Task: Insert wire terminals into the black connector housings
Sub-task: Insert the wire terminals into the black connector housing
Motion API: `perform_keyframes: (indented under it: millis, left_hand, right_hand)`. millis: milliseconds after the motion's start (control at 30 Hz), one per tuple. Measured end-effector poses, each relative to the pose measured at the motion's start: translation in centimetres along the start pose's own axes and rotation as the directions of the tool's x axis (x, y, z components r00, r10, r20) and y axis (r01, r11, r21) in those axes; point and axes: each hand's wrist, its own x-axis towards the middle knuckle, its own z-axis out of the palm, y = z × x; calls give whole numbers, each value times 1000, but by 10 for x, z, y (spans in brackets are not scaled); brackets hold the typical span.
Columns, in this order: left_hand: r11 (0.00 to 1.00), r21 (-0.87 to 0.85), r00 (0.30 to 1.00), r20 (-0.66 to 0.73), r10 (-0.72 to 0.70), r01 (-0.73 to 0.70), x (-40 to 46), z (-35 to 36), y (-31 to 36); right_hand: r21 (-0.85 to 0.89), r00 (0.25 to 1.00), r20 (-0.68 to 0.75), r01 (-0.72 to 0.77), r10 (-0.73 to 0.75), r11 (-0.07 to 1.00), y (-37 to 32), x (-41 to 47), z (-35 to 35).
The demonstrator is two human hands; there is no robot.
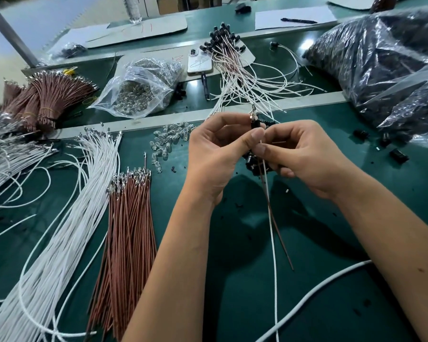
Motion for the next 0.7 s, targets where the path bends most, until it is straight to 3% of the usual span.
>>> perform_keyframes:
  millis: [700]
  left_hand:
    - [995, -51, 996, 30, -83, 84, 0, -5, 4]
  right_hand:
    - [68, 998, 47, -44, 41, 997, -5, -2, 0]
